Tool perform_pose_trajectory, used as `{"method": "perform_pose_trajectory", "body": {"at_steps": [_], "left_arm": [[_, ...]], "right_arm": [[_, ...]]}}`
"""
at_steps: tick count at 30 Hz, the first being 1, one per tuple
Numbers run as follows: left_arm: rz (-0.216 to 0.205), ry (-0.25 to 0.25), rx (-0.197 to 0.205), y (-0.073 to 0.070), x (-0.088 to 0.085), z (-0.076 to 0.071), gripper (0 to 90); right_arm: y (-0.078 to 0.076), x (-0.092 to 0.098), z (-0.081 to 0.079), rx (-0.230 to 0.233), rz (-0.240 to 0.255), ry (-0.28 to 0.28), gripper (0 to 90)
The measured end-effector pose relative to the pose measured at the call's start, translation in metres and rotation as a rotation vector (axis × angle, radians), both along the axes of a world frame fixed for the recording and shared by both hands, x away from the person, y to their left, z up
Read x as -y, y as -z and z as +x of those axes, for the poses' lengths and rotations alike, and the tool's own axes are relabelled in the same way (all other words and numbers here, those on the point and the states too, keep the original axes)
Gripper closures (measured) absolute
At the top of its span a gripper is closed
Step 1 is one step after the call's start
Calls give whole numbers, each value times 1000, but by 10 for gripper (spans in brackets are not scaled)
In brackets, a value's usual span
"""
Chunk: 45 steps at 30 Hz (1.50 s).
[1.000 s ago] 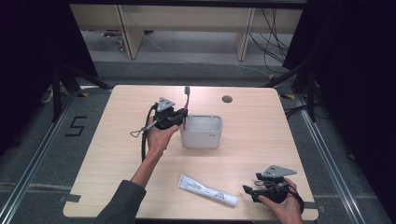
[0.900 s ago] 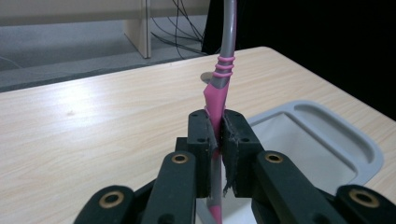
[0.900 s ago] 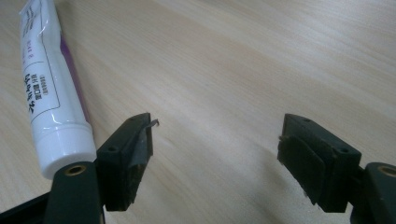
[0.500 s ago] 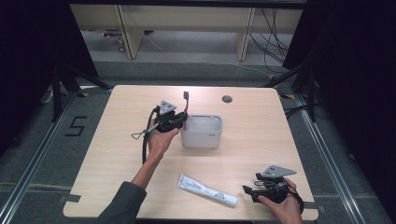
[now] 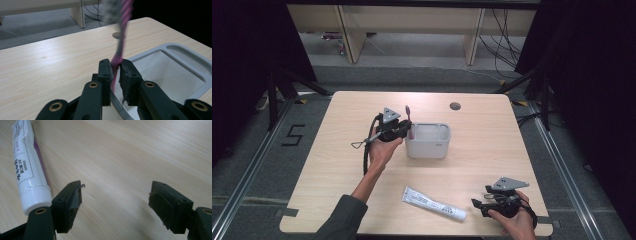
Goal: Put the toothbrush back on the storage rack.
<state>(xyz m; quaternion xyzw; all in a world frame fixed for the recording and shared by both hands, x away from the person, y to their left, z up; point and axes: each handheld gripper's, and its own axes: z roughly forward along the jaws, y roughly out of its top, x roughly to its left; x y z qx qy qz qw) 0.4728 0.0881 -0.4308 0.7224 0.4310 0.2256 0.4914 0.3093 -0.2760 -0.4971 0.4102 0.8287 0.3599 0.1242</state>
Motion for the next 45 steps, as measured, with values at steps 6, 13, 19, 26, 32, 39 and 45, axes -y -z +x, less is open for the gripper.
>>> {"method": "perform_pose_trajectory", "body": {"at_steps": [6, 13, 19, 26, 32, 39, 45], "left_arm": [[2, 0, 1, -2, 1, -2, 765], [8, -18, -2, -9, -2, -7, 542], [8, -12, -22, -18, -7, -12, 427], [8, -12, -25, -26, -10, -16, 409], [17, -14, -32, -30, -14, -22, 391], [32, -7, -36, -35, -20, -30, 366], [50, 15, -36, -37, -25, -39, 356]], "right_arm": [[0, -1, 0, -2, 7, -5, 267], [0, 1, 1, 17, -4, -11, 267], [0, 1, 1, 19, -5, -10, 267], [-1, 0, 1, 14, -7, -11, 267], [0, 0, 1, 18, -6, -11, 267], [-1, 0, 1, 17, -8, -11, 268], [-1, 0, 1, 17, -8, -10, 267]]}}
